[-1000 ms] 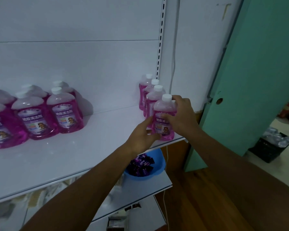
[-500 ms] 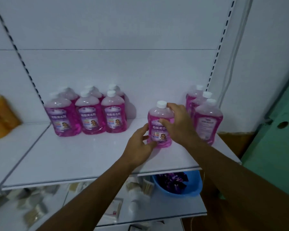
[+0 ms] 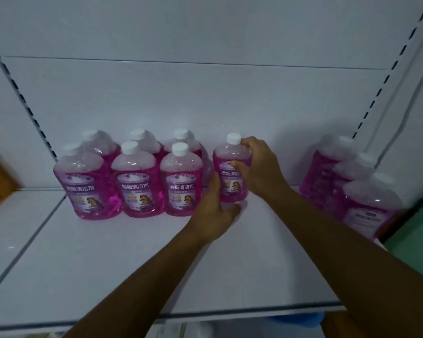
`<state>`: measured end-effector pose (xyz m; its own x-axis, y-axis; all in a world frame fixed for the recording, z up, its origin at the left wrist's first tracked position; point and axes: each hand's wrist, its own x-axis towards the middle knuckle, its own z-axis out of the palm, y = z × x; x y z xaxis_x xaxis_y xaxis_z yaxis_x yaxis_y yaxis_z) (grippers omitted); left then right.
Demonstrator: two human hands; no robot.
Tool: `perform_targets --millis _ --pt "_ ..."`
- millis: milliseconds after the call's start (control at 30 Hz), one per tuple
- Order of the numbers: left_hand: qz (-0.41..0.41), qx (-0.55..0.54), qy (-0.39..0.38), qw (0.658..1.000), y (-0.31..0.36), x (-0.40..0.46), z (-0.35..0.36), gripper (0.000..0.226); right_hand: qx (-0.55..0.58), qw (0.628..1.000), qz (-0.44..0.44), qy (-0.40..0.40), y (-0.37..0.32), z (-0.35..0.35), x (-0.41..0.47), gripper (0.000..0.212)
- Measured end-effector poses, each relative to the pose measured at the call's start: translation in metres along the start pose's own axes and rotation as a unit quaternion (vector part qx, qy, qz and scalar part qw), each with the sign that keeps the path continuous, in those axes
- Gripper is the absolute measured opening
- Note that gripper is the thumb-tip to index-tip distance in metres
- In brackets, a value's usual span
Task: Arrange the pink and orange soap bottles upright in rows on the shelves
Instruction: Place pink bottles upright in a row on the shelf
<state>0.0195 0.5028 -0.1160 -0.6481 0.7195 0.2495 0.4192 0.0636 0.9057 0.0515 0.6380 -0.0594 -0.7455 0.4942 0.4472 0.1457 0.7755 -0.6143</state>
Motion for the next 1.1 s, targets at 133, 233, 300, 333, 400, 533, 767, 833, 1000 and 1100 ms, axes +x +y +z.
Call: perform_targets --millis 133,233,300,333,400,533,767,833,1000,1100 --pt "-0.028 0.037 0.022 0.999 -0.002 0.008 0.001 0.072 0.000 1.000 -0.025 -0.002 0.000 0.007 0.011 0.044" --pt "-0.063 0.040 0.013 0.997 -0.004 0.010 0.006 0.074 -0.009 0.999 -0.037 -0.011 0.000 0.010 0.016 0.045" --pt "-0.094 0.042 -0.009 0.995 -0.004 0.010 0.010 0.076 -0.012 0.999 -0.031 -0.020 0.000 0.009 0.018 0.044" --pt "-0.103 0.041 -0.016 0.994 -0.004 0.009 0.011 0.076 -0.013 0.999 -0.027 -0.026 0.000 0.009 0.020 0.044" --pt "-0.104 0.037 -0.018 0.994 -0.002 0.008 0.014 0.068 -0.018 0.999 -0.020 -0.036 0.000 0.008 0.020 0.046" --pt "-0.106 0.046 -0.027 0.993 0.003 0.004 0.023 0.060 -0.049 0.996 -0.019 -0.069 0.001 0.001 0.009 0.061" --pt "-0.056 0.053 -0.088 0.993 0.026 0.014 0.070 0.044 -0.101 0.992 -0.065 -0.027 -0.006 -0.060 -0.023 0.060" --pt "-0.046 0.044 -0.116 0.991 0.037 0.016 0.091 0.046 -0.134 0.986 -0.094 0.017 -0.003 -0.087 -0.032 0.055" --pt "-0.013 0.024 -0.163 0.986 0.057 0.014 0.132 0.052 -0.199 0.977 -0.038 0.065 0.025 -0.154 -0.063 0.056" --pt "-0.006 0.003 -0.179 0.984 0.063 0.011 0.147 0.053 -0.169 0.982 0.031 0.083 0.049 -0.176 -0.084 0.061"
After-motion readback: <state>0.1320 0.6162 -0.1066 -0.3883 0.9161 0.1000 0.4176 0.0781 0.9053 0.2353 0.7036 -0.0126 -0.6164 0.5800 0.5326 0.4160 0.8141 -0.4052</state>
